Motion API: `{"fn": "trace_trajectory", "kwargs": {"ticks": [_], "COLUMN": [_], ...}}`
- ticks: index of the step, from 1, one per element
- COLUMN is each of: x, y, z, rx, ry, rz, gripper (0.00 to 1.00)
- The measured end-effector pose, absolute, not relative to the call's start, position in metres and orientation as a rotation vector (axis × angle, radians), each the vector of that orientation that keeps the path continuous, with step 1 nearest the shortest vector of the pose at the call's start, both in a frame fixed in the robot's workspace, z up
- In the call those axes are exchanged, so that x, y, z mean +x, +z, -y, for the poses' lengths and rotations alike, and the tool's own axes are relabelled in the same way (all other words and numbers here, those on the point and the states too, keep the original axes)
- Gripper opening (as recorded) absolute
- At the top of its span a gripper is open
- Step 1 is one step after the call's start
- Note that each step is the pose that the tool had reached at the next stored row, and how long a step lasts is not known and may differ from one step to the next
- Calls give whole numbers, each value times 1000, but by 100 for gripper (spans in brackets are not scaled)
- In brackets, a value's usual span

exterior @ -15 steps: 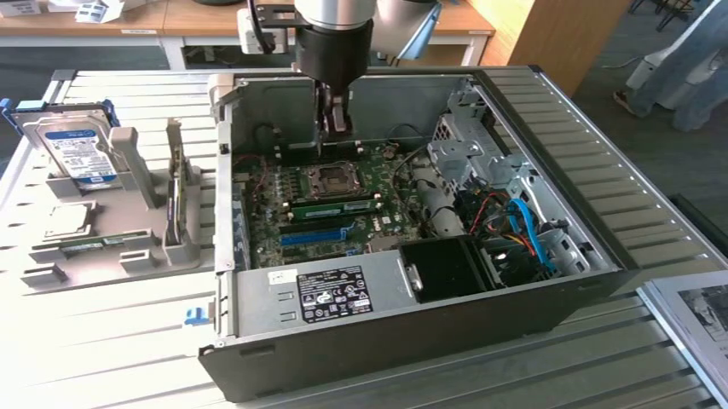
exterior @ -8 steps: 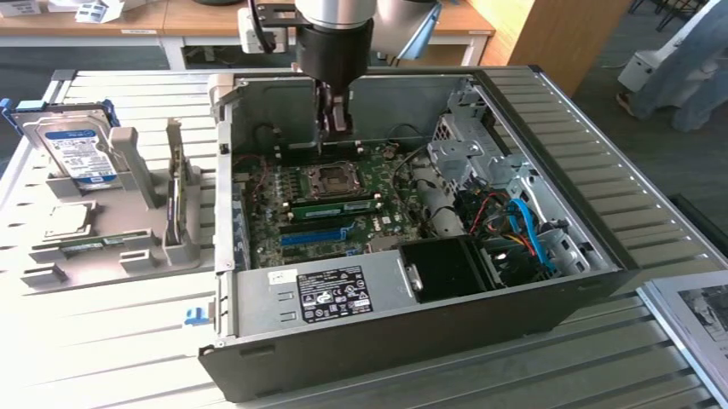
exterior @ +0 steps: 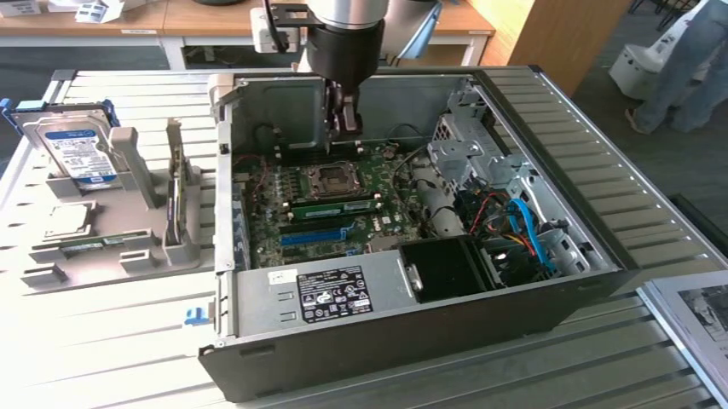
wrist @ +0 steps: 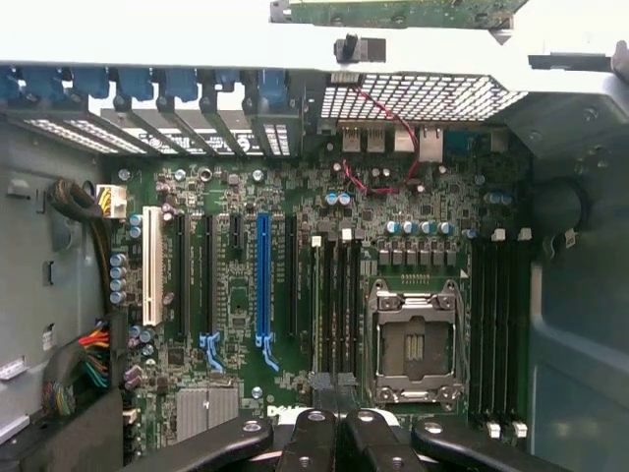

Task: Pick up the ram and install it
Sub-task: 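Press down the ram until it locks into place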

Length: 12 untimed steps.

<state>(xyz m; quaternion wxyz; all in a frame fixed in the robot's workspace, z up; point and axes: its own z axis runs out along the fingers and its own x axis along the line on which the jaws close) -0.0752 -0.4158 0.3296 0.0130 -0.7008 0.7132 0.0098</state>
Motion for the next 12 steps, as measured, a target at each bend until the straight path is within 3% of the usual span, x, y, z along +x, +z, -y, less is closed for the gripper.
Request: {"fn": "trace_trajectory", "kwargs": {"ticks": [12], "x": [-61], "y": [330], "z": [416], "rx": [-2190], "ry": [44], "rz": [-2228], "gripper": [10]}}
